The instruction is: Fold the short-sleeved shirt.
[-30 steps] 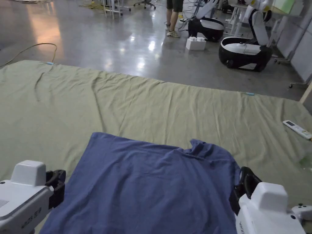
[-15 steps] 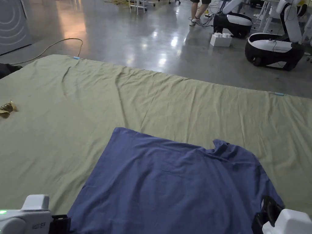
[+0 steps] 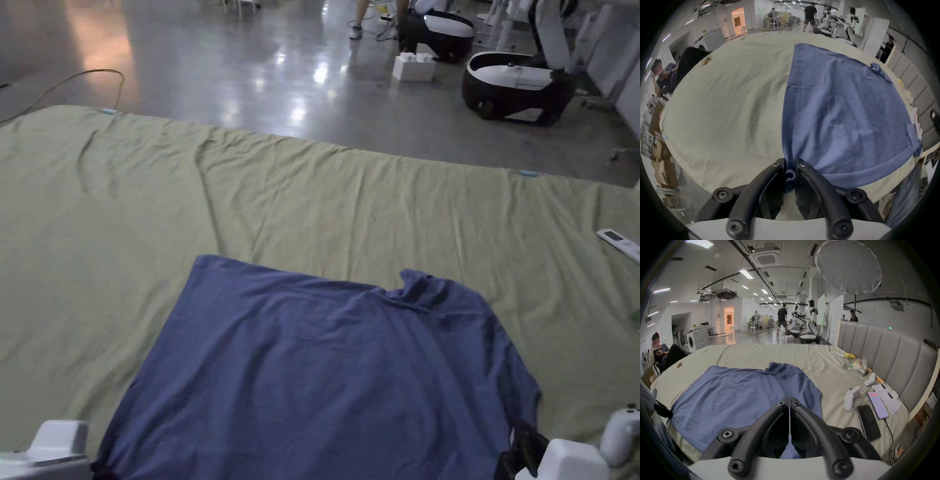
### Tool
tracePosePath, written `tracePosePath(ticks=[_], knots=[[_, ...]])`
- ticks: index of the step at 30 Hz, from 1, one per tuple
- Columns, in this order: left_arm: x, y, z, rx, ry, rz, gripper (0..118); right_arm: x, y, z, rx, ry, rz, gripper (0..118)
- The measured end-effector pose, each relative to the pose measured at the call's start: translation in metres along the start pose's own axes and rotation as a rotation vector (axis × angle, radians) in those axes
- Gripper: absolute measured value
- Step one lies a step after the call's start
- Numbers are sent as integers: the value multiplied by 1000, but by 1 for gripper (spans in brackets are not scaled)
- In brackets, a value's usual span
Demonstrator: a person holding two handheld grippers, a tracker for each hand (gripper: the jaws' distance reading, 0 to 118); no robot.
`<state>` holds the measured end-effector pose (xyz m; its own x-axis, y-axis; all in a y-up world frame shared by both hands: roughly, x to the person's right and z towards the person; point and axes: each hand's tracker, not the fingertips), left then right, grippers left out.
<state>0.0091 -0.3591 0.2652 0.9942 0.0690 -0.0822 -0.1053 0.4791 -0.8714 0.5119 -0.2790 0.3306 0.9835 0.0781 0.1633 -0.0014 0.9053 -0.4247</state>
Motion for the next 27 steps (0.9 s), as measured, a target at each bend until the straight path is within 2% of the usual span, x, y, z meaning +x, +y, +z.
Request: tracePosePath(ticks=[2,3,5,6,9,13,16,19,20,22,27], knots=[[-8,-3,5,21,-19,28,10,17,-5,2,-86,-37,1,8],[-9,-5,8,40,-17,24,9,27,-9,2,-125,-44,-4,18],[-6,-9,12,55,-1,10,9,47,-18,2,-239,-73,-53,50],[-5,-9,13,51,-2,2,9,56,-23,0,-275,-65,-58,57],[-3,-9,14,57,4,-3,9,71,-41,-4,-377,-71,-91,57],[5,-8,21,57,12,-13,9,69,-61,-14,-481,-40,-101,59],[8,-8,23,57,14,-23,9,57,-71,-28,-552,-19,-56,58],[9,-10,24,54,11,-18,9,45,-82,-42,-596,16,49,25],[7,-9,23,53,9,-16,9,42,-82,-42,-576,60,57,20],[8,-11,23,54,6,-14,9,36,-78,-42,-583,36,123,11],[6,-10,27,57,-7,-12,9,49,-67,-36,-631,67,191,8]])
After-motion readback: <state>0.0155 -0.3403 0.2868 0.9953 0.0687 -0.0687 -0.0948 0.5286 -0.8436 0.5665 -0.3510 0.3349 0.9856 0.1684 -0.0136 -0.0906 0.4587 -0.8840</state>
